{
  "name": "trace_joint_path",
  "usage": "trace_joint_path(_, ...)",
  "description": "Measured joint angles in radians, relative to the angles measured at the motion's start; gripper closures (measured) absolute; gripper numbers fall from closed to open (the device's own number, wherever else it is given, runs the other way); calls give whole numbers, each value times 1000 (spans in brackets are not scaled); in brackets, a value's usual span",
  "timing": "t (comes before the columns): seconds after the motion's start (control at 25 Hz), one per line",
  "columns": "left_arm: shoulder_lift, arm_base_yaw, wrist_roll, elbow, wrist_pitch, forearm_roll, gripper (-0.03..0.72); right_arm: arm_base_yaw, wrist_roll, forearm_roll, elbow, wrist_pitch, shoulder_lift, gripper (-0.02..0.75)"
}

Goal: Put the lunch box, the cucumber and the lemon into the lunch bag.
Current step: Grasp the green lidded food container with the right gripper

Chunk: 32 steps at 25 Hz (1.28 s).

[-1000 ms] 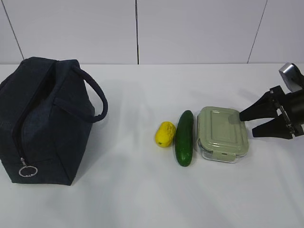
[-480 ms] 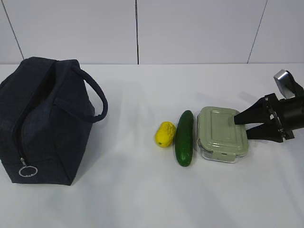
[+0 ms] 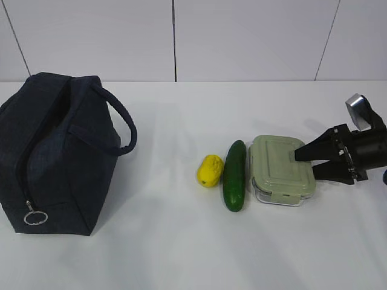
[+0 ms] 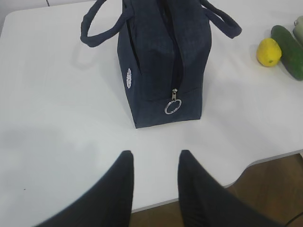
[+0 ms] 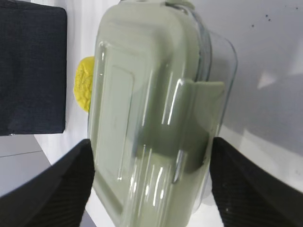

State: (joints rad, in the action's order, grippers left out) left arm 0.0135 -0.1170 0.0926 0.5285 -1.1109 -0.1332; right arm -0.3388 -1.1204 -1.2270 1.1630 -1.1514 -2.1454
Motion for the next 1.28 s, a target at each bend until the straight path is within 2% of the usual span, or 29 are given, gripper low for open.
trace_joint_path(0.2, 0, 0, 0, 0, 0, 0, 461, 0, -1, -12, 2, -6, -27, 152)
trace_joint_path(0.48, 0, 0, 0, 0, 1, 0, 461, 0, -33, -87, 7, -6, -43, 152)
trace_joint_path(1.28, 0, 0, 0, 0, 1, 0, 461, 0, -53, -69, 8, -6, -57, 152)
